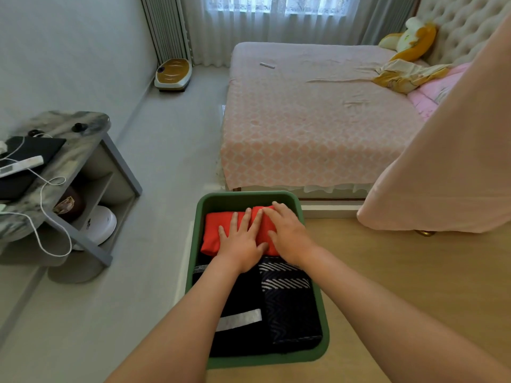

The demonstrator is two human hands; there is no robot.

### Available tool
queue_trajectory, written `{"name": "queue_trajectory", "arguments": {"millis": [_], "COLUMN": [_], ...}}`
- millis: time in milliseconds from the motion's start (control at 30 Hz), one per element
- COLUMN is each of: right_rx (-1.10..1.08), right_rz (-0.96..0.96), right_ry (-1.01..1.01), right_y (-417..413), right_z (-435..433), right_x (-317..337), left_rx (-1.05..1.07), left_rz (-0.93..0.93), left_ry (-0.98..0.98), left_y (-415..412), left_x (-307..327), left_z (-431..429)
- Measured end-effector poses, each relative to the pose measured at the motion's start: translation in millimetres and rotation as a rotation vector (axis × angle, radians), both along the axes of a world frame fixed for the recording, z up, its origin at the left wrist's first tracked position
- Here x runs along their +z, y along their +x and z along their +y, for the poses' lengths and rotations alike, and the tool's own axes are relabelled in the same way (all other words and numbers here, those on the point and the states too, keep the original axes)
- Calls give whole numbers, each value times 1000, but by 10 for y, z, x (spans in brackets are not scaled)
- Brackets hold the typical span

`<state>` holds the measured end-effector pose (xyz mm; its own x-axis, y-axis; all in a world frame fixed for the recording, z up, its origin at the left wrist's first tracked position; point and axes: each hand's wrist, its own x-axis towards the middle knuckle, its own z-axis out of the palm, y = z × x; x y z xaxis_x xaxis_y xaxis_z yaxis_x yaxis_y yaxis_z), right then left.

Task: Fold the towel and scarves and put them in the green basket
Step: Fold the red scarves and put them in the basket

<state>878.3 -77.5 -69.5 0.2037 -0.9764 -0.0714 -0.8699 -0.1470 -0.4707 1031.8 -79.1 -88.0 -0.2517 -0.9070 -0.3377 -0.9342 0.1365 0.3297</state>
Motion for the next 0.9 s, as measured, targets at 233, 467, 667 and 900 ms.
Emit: {"name": "queue_trajectory", "arguments": {"millis": [233,467,667,900], "right_rx": [86,32,-28,-25], "right_rz": [213,142,43,30], "right_ry": [202,260,188,176], "right_y": [89,135,68,73], "right_z": [46,-7,10,149], "right_x": [-231,-175,8,147], "left_rx": [-61,-64,2,41], "left_rz": [-50,-45,103,192], "left_ry": [-65,-42,-82,-142], "left_y": [66,113,198,290], "left_x": [-25,-45,158,211], "left_z": [48,-41,-58,131]}}
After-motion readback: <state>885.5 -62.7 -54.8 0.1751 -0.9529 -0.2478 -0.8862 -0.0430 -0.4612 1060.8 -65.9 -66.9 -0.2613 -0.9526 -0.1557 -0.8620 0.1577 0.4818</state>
